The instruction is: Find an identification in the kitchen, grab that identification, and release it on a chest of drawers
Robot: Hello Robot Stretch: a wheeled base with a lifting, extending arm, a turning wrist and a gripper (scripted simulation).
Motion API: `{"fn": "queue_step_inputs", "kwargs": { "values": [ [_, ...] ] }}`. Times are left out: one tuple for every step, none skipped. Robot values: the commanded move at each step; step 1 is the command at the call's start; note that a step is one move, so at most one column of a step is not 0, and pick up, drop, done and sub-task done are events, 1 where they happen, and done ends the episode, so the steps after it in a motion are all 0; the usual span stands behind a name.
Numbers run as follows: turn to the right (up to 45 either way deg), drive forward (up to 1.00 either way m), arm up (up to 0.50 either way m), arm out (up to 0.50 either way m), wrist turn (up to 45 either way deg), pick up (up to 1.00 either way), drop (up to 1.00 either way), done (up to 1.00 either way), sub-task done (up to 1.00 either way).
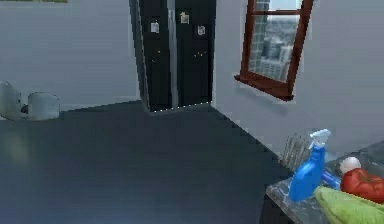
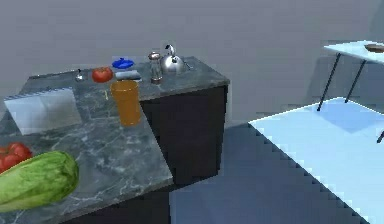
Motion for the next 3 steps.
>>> {"fn": "queue_step_inputs", "kwargs": {
  "values": [
    [-45.0,0.0,0.0,0.0,0.0,0.0,0.0,0.0,0.0],
    [-45.0,0.0,0.0,0.0,0.0,0.0,0.0,0.0,0.0],
    [-24.0,0.0,0.0,0.0,0.0,0.0,0.0,0.0,0.0]
  ]
}}
